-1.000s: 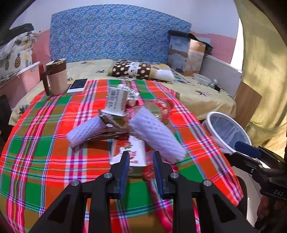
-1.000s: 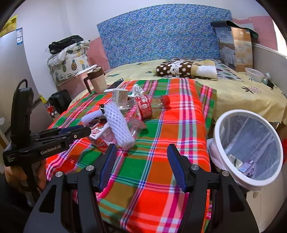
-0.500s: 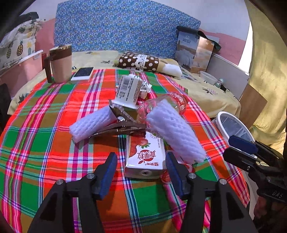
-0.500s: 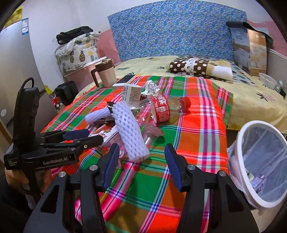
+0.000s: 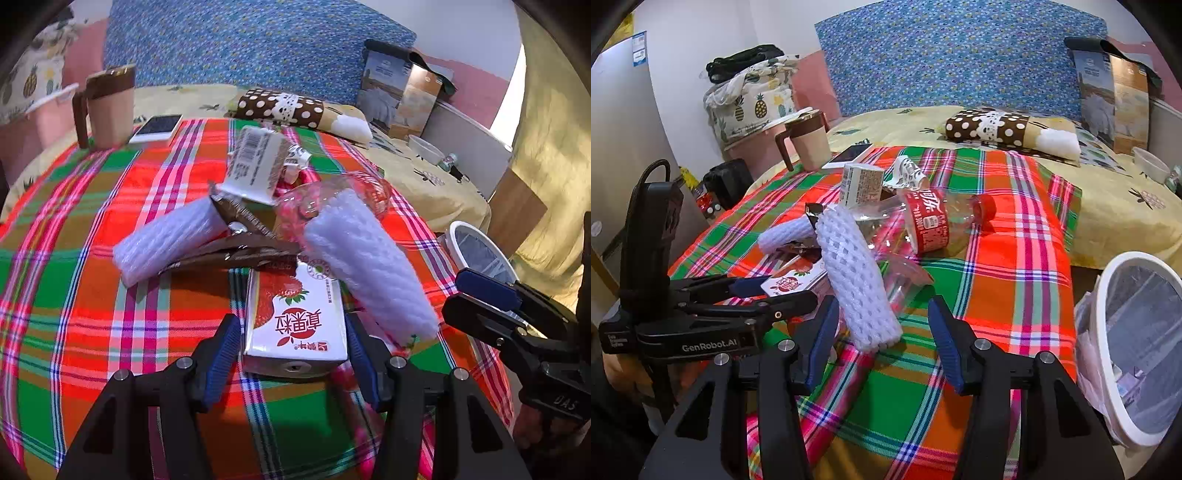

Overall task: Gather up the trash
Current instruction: 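Grasp the strawberry milk carton with the left gripper while the right gripper grasps a white foam sleeve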

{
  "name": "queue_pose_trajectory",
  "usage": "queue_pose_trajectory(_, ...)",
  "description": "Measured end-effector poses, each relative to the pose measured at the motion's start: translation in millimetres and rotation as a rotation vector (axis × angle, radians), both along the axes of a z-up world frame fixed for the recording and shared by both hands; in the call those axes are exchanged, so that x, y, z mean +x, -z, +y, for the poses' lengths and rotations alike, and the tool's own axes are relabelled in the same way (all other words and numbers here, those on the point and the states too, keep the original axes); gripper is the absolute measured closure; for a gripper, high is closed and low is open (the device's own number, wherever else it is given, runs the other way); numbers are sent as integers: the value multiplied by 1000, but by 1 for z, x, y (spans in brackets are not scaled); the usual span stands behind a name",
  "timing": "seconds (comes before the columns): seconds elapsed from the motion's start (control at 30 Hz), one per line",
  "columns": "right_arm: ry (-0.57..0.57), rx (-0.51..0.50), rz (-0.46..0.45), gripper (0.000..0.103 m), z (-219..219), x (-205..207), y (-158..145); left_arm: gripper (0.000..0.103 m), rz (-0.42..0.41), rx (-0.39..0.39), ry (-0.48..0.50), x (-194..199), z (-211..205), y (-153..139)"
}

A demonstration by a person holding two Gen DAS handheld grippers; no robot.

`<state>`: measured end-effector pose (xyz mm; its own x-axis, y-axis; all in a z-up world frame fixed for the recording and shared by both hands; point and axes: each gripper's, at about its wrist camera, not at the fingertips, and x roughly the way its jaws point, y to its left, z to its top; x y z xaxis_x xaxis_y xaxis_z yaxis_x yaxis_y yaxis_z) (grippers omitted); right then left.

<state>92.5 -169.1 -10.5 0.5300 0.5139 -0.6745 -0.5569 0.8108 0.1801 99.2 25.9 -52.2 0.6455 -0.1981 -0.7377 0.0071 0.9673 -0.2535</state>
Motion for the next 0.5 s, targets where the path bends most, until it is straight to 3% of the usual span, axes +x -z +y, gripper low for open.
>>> queue_pose_trajectory(0.3, -66, -24, 21, 58, 19, 4, 8, 46, -24, 32, -42, -10, 16, -1)
queue_pose_trajectory(0.5, -82, -53, 36, 76, 24, 2, 13, 47, -34, 31, -55, -13, 23, -5)
